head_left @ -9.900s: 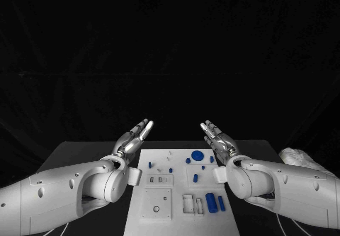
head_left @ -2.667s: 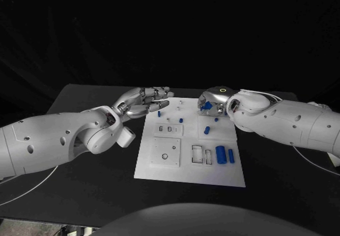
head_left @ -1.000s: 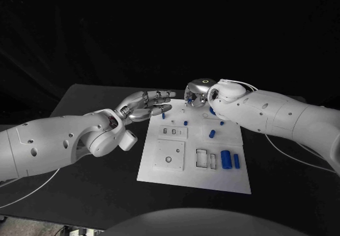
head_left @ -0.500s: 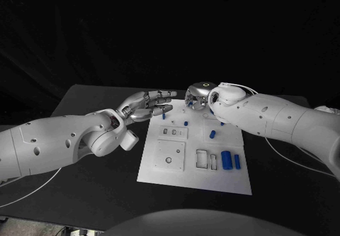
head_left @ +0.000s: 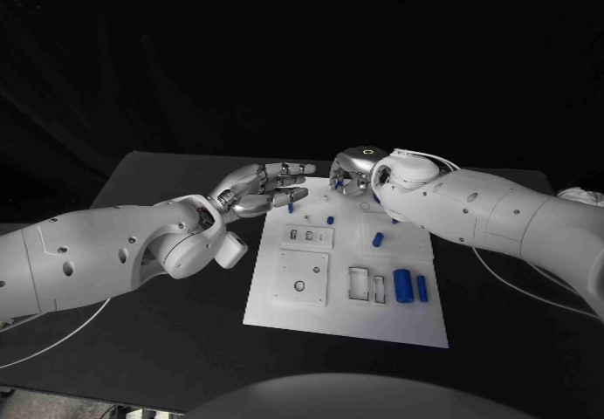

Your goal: Assemble the parts on the task board

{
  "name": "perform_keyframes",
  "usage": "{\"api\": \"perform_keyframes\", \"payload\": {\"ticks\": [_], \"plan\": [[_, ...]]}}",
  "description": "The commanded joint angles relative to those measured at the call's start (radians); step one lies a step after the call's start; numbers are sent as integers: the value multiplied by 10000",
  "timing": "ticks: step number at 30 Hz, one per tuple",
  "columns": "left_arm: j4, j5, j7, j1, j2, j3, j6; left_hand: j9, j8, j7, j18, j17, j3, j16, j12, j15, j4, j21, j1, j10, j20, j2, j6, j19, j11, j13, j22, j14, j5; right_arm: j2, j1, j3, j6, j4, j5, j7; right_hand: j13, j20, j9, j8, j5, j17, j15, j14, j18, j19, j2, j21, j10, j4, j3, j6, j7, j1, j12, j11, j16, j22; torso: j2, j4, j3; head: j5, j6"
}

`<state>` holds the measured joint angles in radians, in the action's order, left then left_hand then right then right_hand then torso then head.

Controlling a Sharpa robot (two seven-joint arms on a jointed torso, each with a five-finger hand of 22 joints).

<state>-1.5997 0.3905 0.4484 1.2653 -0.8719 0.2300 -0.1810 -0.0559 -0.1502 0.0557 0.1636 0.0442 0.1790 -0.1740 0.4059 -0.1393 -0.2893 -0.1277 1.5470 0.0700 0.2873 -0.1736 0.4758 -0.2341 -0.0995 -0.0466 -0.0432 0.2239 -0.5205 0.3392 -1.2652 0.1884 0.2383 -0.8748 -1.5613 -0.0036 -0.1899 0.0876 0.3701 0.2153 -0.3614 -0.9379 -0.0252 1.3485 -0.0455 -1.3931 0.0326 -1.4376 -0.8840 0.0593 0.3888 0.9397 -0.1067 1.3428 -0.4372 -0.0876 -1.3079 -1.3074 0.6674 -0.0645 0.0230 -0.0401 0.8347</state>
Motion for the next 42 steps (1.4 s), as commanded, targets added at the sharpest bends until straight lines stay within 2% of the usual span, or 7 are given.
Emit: {"api": "perform_keyframes", "payload": {"ticks": [1,11,16,28,37,42], "plan": [[-11,17,31,15,20,-8,4,-17,-68,77,131,-12,51,54,-34,19,11,40,13,-11,31,-46,31,48,106,7,4,-81,7,19,5,1,351,-54,-97,-27,-25,-17,18,-31,7,-34,-13,-45,-93,53,55,32,-276,29,0,-73,-15,40,-12,237,22,-1062,20,28,17,-29,-12],[11,17,-15,14,28,-5,31,-47,-204,241,130,-10,58,43,-17,31,9,44,56,-3,31,-58,303,54,207,6,4,-81,-1,11,-12,1,635,-236,-98,21,-47,-14,53,-17,-38,-157,-12,30,-73,-27,69,-15,-370,57,9,-10,-22,88,-27,231,-38,-1127,59,63,40,-68,-34],[20,17,-42,14,38,-4,45,-54,-232,266,129,-8,59,34,-15,31,8,45,62,-2,31,-60,362,55,221,6,4,-72,-1,-15,-30,0,695,-270,-96,30,-51,-14,59,-16,-47,-168,-12,41,-69,-40,76,-23,-388,63,10,-1,-20,96,-28,230,-45,-1138,75,59,48,-74,-27],[22,17,-99,14,39,-4,50,-66,-288,318,128,-8,62,29,-10,30,7,46,74,0,32,-63,474,56,240,5,3,-69,-2,-83,-69,-2,572,-246,-99,-24,-55,-13,63,-40,-60,-134,-10,41,-77,-21,95,-3,-407,73,10,-25,-10,107,-19,226,-32,-1119,103,100,65,-122,-2],[47,17,-100,15,61,-5,66,-72,-317,334,129,-5,63,20,0,29,8,43,80,2,31,-65,535,50,246,4,2,-59,-4,-144,-79,-3,196,-224,-99,-99,-39,-2,60,-139,19,-4,4,-16,-95,37,103,57,-329,39,17,-146,13,86,81,216,40,-1070,119,122,78,-135,38],[73,11,-117,15,77,-4,88,-75,-329,341,129,-5,62,18,10,30,9,41,85,5,31,-67,560,47,249,3,2,-58,-7,-220,-79,-3,110,-97,-100,-118,-31,2,64,-176,70,48,8,-49,-106,75,98,93,-282,22,24,-183,26,81,133,211,74,-1041,125,140,79,-82,9]]}}
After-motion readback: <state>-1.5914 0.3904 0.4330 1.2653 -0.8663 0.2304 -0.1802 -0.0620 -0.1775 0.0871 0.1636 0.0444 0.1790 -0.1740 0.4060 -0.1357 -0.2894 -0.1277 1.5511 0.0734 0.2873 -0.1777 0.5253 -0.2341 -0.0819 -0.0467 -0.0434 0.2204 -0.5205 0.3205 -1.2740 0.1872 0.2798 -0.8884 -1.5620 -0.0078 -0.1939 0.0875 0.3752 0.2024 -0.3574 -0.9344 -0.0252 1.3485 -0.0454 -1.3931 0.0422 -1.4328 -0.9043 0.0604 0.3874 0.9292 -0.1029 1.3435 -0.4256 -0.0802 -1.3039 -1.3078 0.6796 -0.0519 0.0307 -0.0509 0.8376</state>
